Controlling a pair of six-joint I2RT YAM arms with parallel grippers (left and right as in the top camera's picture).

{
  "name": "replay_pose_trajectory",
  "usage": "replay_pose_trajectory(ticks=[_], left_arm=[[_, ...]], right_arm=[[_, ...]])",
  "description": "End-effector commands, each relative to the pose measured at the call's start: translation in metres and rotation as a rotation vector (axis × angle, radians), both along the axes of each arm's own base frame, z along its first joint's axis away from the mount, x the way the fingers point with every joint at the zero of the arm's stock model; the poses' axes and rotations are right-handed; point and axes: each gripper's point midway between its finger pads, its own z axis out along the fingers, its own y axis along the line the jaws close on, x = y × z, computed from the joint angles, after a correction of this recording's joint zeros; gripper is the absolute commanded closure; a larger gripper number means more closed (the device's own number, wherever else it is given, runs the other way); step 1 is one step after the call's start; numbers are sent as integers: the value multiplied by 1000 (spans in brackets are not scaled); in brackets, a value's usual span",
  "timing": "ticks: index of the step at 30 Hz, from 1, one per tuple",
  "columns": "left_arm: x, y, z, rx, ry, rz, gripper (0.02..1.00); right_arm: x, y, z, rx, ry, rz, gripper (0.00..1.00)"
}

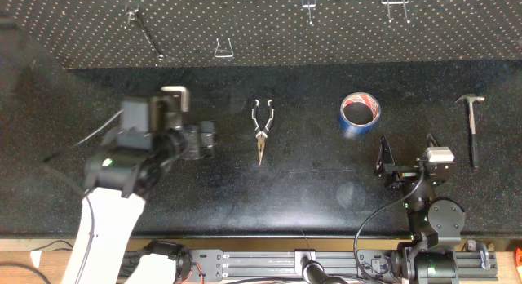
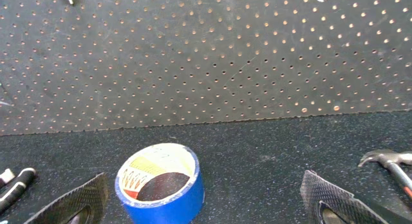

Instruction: Place Tools Onto Pegboard

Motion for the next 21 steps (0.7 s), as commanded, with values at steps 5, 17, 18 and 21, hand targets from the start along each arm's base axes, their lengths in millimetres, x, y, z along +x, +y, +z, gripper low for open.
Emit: replay_pose_trajectory(ticks=[5, 17, 18, 21], left_arm=[[53, -95, -48, 113, 304, -62, 23], [102, -133, -116, 81, 352, 65, 23], [102, -135, -121, 86, 360, 61, 23], [101, -135, -135, 100, 384, 50, 23]], right_arm=[[0, 4, -1, -13, -2, 21, 25], [0, 4, -1, -13, -2, 21, 25], [0, 4, -1, -12, -2, 21, 25], [0, 4, -1, -13, -2, 21, 25]])
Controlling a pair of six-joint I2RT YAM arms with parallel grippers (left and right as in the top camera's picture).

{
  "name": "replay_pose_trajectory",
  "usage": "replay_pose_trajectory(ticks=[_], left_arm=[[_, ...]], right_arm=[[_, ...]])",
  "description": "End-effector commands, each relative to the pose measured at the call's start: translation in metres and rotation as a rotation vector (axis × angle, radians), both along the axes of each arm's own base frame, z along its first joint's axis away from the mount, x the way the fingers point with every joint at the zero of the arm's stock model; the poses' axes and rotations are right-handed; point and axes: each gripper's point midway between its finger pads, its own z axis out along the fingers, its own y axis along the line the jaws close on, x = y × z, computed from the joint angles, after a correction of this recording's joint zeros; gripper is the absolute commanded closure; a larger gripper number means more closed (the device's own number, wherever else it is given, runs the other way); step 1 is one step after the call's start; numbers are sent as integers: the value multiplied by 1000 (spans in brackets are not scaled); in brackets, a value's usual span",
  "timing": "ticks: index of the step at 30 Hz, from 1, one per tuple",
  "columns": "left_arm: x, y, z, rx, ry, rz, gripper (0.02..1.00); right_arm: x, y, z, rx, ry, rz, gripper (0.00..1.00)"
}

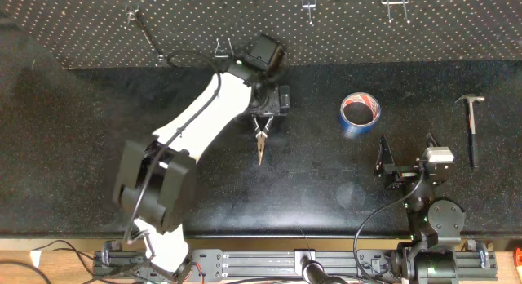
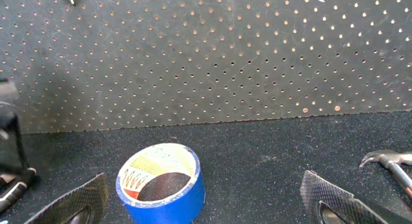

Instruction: Place Tools Onto Pegboard

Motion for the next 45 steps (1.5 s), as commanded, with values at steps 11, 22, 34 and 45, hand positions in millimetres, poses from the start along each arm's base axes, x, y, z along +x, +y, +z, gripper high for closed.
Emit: replay_pose_trajectory(ticks=[11, 22, 34, 45], left_arm=[[10, -6, -32, 35, 15, -79, 23], [7, 5, -34, 92, 27, -80, 23], [13, -7, -33, 30, 7, -74, 257], [4, -9, -35, 14, 46, -80, 386]], right_arm=[[0, 3, -1, -13, -1, 18, 25], [0, 3, -1, -13, -1, 18, 25], [0, 3, -1, -13, -1, 18, 25], [0, 3, -1, -13, -1, 18, 25]])
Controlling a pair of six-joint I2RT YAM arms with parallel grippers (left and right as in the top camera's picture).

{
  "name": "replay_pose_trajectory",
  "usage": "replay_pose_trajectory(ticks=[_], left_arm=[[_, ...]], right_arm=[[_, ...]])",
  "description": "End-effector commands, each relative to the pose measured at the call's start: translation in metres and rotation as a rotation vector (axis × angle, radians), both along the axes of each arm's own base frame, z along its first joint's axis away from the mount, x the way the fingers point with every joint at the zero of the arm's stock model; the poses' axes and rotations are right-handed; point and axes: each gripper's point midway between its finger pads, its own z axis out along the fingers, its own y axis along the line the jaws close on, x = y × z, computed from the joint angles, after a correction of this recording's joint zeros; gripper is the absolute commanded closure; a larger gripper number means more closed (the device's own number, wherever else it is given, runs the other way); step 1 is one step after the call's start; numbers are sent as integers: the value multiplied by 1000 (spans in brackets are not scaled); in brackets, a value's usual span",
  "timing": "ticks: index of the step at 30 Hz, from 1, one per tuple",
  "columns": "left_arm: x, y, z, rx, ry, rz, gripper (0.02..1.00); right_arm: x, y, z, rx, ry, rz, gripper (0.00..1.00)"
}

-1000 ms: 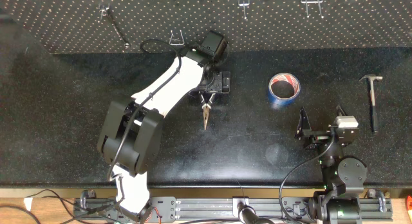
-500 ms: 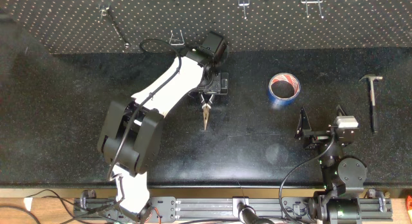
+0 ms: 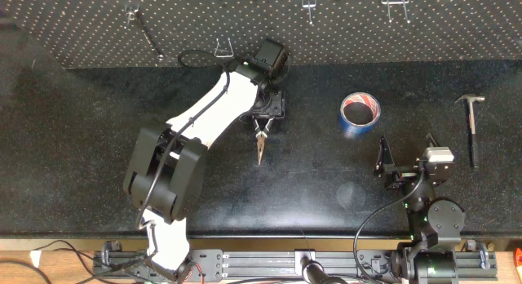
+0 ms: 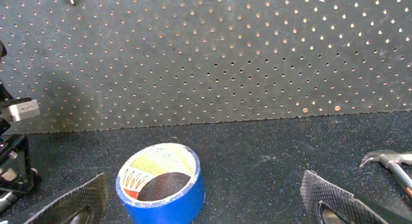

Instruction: Place Tools Onto Pegboard

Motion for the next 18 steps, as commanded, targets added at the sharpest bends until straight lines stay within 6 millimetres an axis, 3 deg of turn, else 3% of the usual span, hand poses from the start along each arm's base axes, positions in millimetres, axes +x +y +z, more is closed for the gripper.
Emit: replay_pose_trajectory(ticks=[1, 3, 16, 18], left_arm=[[-1, -3, -3, -11, 24, -1, 393], [-4, -2, -4, -4, 38, -1, 459], [-6, -3, -4, -16, 49, -3, 549], [-6, -3, -4, -14, 48, -3, 814]], right_arm=[[0, 3, -1, -13, -1, 17, 25], [0, 3, -1, -13, -1, 18, 25], [0, 3, -1, -13, -1, 18, 25], [0, 3, -1, -13, -1, 17, 25]])
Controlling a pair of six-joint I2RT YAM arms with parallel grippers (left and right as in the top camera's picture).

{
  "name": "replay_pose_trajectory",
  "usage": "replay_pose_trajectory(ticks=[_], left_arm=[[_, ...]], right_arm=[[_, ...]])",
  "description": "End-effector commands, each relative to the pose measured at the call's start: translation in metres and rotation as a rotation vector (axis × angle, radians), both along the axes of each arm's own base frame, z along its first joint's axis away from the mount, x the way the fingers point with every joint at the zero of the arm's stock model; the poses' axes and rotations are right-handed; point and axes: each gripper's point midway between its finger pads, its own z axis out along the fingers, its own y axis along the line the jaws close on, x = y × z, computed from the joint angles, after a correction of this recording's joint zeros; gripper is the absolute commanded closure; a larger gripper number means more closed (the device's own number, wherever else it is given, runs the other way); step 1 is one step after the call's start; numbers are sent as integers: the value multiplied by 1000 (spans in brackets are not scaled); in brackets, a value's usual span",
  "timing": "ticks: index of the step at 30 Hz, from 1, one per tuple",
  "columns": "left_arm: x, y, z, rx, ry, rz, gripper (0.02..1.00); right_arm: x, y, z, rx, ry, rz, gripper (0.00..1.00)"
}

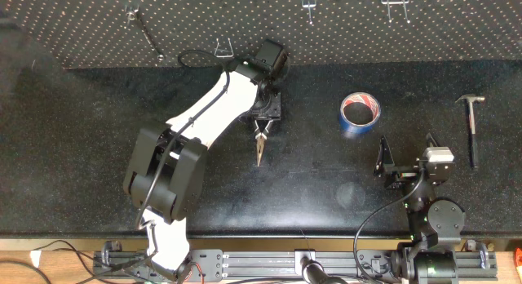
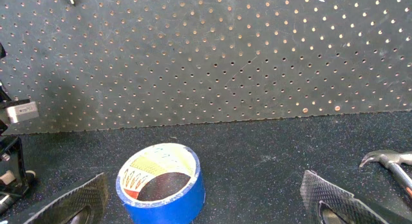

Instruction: Place Tools Onto Pegboard

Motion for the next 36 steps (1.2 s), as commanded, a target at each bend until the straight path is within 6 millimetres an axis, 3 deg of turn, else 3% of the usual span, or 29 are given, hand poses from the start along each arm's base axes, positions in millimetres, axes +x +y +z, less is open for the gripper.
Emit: replay_pose_trajectory(ticks=[1, 2, 5, 8, 9, 13, 15, 19, 21, 27, 36], left_arm=[[-1, -4, -4, -17, 23, -2, 928], [-1, -4, -4, -17, 23, -2, 989], [1, -5, 1, -23, 11, -2, 989], [11, 1, 63, -43, -144, 8, 991], [3, 19, 112, -29, -230, 29, 991], [8, 74, 194, -79, -436, 166, 989], [29, 105, 239, -57, -633, 244, 991], [78, 102, 293, -28, -938, 148, 987], [90, 101, 299, -8, -989, 126, 989], [110, 97, 260, 23, -920, 116, 989], [133, 90, 233, 28, -907, 114, 989]], right_arm=[[0, 3, -1, -13, -1, 18, 25], [0, 3, -1, -13, -1, 17, 25], [0, 3, -1, -13, -1, 18, 25], [0, 3, -1, -13, -1, 18, 25], [0, 3, -1, -13, -1, 18, 25], [0, 3, -1, -13, -1, 17, 25], [0, 3, -1, -13, -1, 17, 25], [0, 3, -1, -13, -1, 18, 25], [0, 3, -1, -13, -1, 18, 25], [0, 3, -1, -13, -1, 18, 25], [0, 3, -1, -13, -1, 17, 25]])
